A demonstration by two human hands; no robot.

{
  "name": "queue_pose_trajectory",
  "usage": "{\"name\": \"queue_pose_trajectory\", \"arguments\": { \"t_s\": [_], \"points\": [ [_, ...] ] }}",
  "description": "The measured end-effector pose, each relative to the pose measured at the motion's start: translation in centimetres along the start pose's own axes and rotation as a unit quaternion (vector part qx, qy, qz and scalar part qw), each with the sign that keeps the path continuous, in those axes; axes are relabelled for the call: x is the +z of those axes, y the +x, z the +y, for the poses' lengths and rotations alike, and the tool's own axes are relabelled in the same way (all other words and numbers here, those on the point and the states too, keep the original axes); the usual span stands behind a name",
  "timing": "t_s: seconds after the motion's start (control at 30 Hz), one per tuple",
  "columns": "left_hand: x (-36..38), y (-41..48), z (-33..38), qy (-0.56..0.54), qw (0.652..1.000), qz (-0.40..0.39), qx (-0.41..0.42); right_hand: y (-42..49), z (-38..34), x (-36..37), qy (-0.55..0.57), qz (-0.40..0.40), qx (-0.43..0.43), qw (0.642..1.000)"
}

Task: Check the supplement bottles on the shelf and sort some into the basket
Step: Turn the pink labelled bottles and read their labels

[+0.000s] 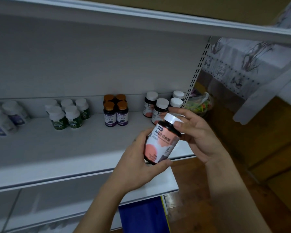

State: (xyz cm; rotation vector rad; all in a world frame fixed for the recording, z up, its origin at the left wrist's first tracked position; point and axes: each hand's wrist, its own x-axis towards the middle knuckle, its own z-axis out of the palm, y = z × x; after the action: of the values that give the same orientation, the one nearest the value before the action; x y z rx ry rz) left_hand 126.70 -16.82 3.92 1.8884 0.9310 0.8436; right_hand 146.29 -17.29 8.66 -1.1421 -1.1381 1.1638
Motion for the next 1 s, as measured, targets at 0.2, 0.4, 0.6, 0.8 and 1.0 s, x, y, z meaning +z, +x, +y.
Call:
{"name": "queue_pose_trajectory", "arguments": {
  "t_s": [0.2,0.4,0.6,0.8,1.0],
  "points": [
    [-0.2,-0.1,0.0,0.058,0.998,0.034,0.006,0.1,-0.3,0.4,-0.002,-0.003,-0.001,1.000],
    [0.2,-0.3,0.0,0.100,0.993,0.054,0.001,0.5,-0.5,1.4,-0.051,0.045,0.007,0.998],
    [0.1,-0.5,-0.1,0.060,0.994,0.095,-0.008,1.1,-0.6,2.7,-0.100,0.095,0.021,0.990],
    [-0.4,-0.6,-0.1,-0.039,0.995,0.094,-0.016,0.8,-0.4,2.3,-0.054,0.037,0.030,0.997],
    [-0.4,-0.6,0.1,-0.143,0.986,0.067,-0.045,1.1,0.0,2.1,0.046,0.012,0.039,0.998]
  ]
}}
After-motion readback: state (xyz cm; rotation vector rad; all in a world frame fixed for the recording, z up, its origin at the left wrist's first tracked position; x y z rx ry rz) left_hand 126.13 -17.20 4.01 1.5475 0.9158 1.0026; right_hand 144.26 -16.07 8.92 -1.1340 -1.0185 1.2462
